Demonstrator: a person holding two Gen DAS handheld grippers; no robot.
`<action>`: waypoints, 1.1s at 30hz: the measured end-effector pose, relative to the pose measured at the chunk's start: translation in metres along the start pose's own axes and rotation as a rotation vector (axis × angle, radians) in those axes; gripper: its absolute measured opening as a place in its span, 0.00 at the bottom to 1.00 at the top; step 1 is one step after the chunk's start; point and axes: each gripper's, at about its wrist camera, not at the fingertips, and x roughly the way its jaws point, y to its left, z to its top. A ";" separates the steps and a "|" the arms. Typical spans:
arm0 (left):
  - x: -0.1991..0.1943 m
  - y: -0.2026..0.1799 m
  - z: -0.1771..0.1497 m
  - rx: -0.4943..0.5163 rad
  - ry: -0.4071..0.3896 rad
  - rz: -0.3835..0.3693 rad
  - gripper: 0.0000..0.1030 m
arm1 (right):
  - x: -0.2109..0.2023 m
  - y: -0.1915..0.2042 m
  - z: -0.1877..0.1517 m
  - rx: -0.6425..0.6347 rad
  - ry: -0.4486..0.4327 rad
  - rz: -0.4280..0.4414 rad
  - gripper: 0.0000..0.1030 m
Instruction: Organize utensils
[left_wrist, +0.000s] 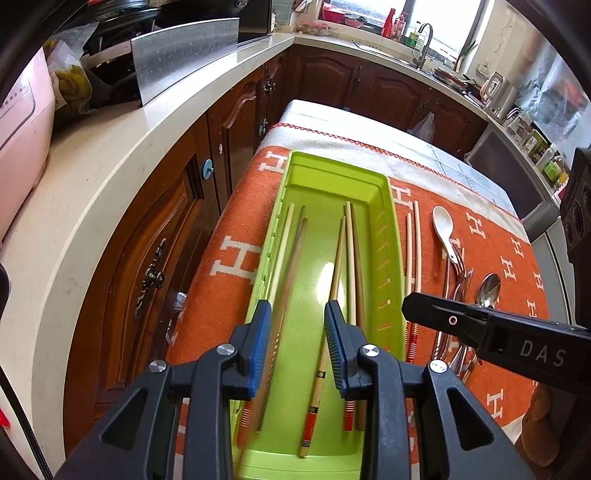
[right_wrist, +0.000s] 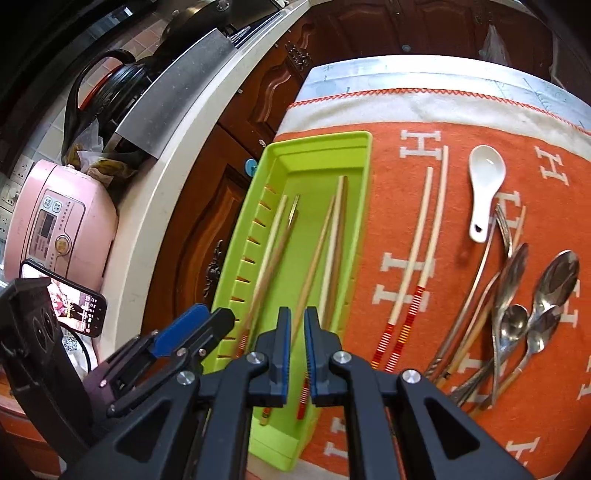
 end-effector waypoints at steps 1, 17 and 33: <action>-0.001 -0.001 0.000 0.003 -0.001 0.001 0.29 | -0.001 -0.003 -0.001 0.004 -0.001 -0.005 0.07; -0.014 0.016 0.000 -0.044 -0.006 -0.006 0.29 | -0.029 -0.034 -0.018 -0.001 -0.049 -0.017 0.07; 0.002 -0.092 -0.017 0.158 0.061 -0.195 0.29 | -0.087 -0.120 -0.036 0.085 -0.169 -0.082 0.07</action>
